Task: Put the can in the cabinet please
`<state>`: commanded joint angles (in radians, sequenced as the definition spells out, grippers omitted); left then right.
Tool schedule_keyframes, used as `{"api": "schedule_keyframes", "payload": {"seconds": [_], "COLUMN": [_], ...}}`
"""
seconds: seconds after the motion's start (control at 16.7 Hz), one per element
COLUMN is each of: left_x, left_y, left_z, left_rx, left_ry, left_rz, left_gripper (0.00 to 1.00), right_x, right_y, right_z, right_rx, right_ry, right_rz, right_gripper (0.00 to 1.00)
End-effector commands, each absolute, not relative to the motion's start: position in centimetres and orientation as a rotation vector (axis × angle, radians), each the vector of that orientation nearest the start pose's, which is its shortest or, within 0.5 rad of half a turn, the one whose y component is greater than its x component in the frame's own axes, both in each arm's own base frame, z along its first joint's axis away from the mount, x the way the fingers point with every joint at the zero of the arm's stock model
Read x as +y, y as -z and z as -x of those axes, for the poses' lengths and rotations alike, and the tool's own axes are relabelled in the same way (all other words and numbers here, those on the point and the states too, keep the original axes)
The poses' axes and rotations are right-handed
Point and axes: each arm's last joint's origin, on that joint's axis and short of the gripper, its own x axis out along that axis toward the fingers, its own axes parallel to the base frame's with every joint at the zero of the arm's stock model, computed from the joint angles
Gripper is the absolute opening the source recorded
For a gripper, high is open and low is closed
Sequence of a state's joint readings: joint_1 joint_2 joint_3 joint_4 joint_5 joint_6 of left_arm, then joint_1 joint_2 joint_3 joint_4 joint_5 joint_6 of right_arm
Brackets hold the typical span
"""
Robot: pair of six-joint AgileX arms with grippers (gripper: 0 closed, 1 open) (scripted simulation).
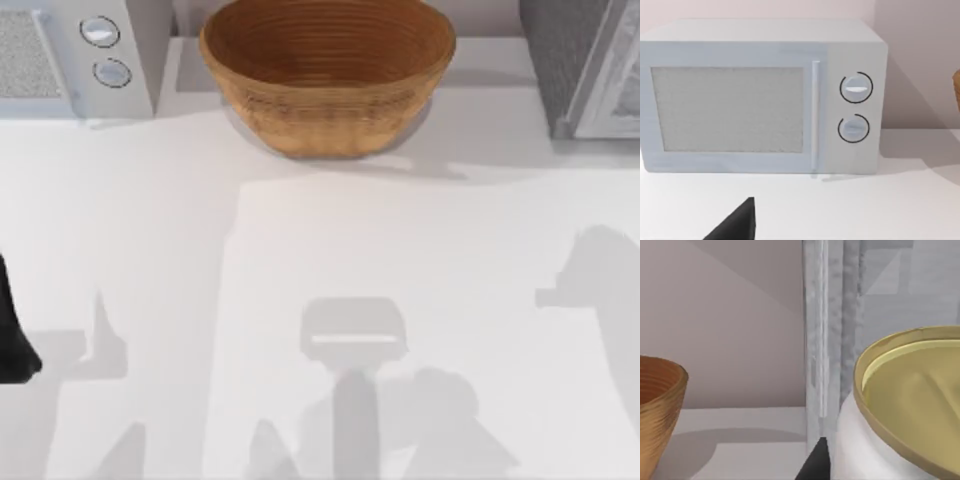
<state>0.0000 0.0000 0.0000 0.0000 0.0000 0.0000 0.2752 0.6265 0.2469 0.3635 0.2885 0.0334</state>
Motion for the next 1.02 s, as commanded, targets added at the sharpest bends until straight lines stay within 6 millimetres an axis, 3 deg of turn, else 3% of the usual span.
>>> {"api": "schedule_keyframes", "payload": {"seconds": [0.24, 0.42, 0.66, 1.02], "left_x": [-0.1, -0.1, -0.1, -0.1], "left_y": [-16.0, -16.0, -16.0, -16.0], "left_z": [-10.6, -10.6, -10.6, -10.6], "left_rx": [0.0, 0.0, 0.0, 0.0], "left_ry": [0.0, 0.0, 0.0, 0.0], "left_rz": [0.0, 0.0, 0.0, 0.0], "left_gripper": [1.0, 1.0, 1.0, 1.0], "right_x": [1.1, 0.3, -0.1, -0.1], "right_y": [-19.3, -17.4, -16.0, -16.3], "right_z": [-12.3, -11.0, -10.6, -10.6], "right_rx": [-0.005, -0.007, 0.0, 0.002], "right_ry": [0.01, 0.005, 0.0, -0.003], "right_rz": [-0.01, -0.003, 0.0, -0.002], "right_gripper": [0.0, 0.0, 0.0, 0.0]}}
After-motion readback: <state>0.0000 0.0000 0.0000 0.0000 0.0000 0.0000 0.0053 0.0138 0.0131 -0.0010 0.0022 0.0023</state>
